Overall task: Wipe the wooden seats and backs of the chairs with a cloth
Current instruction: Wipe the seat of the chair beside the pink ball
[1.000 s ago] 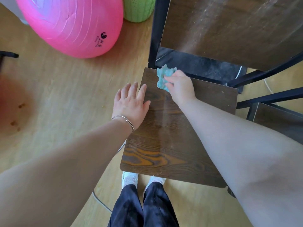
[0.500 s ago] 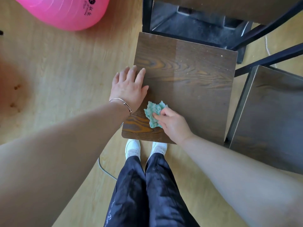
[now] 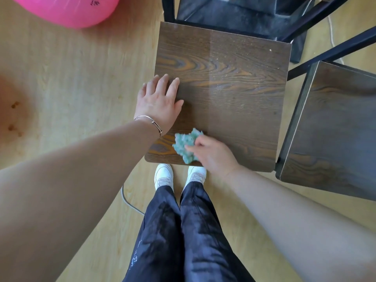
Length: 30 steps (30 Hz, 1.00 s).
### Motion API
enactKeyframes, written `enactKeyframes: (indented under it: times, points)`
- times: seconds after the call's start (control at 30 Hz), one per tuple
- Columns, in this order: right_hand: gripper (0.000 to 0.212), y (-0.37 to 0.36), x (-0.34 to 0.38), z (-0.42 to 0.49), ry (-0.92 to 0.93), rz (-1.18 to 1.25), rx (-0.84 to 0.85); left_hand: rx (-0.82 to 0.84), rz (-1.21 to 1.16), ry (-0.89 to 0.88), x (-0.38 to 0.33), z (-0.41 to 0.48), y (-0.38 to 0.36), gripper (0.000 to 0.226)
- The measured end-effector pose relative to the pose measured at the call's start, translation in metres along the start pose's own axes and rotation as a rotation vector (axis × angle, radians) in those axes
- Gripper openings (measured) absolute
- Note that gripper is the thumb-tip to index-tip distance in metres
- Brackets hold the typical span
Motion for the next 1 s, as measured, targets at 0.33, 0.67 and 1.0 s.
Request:
enactKeyframes:
  times: [0.33,0.67,1.0]
  points:
    - [0.015,0.121,0.075,0.173,0.344,-0.213,-0.329,-0.018,0.049,0.011,-0.007,0.036,0.010,0.057]
    - [0.028,0.145,0.067,0.186,0.280,-0.153,-0.567,-0.009,0.054,-0.012,-0.010,0.049,0.016,0.059]
    - [0.029,0.068,-0.008,0.064,0.410,-0.171,-0.428,-0.036,0.039,-0.030,-0.013,0.020,0.022,0.059]
Point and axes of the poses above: each hand's wrist, its own z-axis towards the middle knuckle, its own y-axis out of the back of the hand, x = y × z, the point moved 1 cm from there along z, towards the middle knuckle, and after that the axes turned 6 degrees about -x, right-handed, at the moved point
